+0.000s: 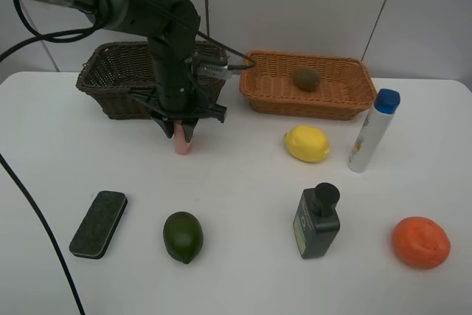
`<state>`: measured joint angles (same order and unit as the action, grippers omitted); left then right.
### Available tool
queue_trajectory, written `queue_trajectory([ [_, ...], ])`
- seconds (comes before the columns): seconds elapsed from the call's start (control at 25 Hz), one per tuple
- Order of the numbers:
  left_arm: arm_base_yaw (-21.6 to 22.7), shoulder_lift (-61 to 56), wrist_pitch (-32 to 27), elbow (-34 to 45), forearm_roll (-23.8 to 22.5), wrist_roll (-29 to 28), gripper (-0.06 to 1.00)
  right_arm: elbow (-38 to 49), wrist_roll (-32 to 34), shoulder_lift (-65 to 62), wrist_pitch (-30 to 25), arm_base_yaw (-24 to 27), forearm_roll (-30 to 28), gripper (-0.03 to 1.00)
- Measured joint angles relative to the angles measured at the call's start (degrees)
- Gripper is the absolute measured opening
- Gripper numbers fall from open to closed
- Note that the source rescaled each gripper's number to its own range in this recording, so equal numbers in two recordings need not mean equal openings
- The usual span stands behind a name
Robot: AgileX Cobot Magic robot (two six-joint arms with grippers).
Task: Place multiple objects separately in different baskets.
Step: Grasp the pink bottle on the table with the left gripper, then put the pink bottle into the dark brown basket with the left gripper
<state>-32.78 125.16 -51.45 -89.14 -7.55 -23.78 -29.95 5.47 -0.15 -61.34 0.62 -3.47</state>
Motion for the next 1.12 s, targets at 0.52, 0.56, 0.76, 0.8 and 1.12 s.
queue_trajectory([
  [0.52,7.27,-8.45,0.01,-13.78,9.10,6.83,0.01,0.00,0.00,0.00,0.00,0.00,0.00,0.98],
  [0.56,8.91,-7.52,0.54,-15.72,9.04,6.94,0.01,0.00,0.00,0.00,0.00,0.00,0.00,0.98],
  [0.76,14.70,-2.31,2.47,-21.27,8.47,8.39,0.01,0.00,0.00,0.00,0.00,0.00,0.00,0.98],
  [0.8,15.49,-1.35,2.53,-21.42,8.47,8.68,0.05,0.00,0.00,0.00,0.00,0.00,0.04,0.98],
  [1.12,17.62,0.82,-4.34,-22.31,8.47,9.43,0.98,0.00,0.00,0.00,0.00,0.00,0.04,0.98],
])
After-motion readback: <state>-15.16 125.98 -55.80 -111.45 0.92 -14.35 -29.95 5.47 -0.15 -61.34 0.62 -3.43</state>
